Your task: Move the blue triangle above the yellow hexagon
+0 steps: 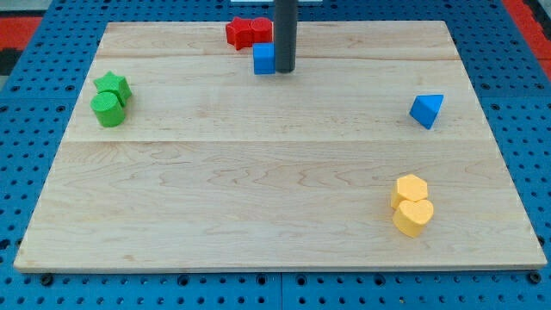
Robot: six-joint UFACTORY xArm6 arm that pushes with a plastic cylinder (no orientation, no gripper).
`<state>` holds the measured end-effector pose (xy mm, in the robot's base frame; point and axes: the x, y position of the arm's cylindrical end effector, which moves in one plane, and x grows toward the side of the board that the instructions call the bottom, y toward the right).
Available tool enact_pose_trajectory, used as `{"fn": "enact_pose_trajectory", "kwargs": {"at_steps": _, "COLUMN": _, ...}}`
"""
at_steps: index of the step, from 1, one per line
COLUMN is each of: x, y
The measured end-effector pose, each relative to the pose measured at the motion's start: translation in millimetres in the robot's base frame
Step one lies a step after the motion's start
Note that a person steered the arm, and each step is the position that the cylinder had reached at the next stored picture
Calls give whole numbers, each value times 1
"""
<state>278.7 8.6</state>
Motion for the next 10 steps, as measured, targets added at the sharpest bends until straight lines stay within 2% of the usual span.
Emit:
{"fn": "enact_pose_trajectory", "kwargs": {"at_steps": 1, "x": -28, "y": 5}}
{"fn": "enact_pose_trajectory", "kwargs": {"at_steps": 2, "x": 12, "y": 75}}
{"fn": "enact_pose_trajectory", "kwargs": {"at_steps": 3, "x": 25, "y": 180}}
{"fn": "enact_pose_trajectory", "kwargs": {"at_steps": 4, "x": 57, "y": 241}}
{"fn": "enact_pose_trajectory", "kwargs": {"at_steps": 5, "x": 83, "y": 271}}
{"fn": "enact_pose_trajectory", "kwargs": {"at_steps": 6, "x": 113, "y": 277}}
{"fn": "enact_pose_trajectory", "kwargs": {"at_steps": 7, "x": 120, "y": 255}}
{"fn": "enact_pose_trajectory", "kwargs": {"at_steps": 8, "x": 76, "y": 187}}
{"fn": "enact_pose_trajectory", "kwargs": {"at_steps": 9, "x": 77, "y": 165}}
{"fn": "enact_pose_trajectory", "kwargs": {"at_steps": 10, "x": 82, "y": 230}}
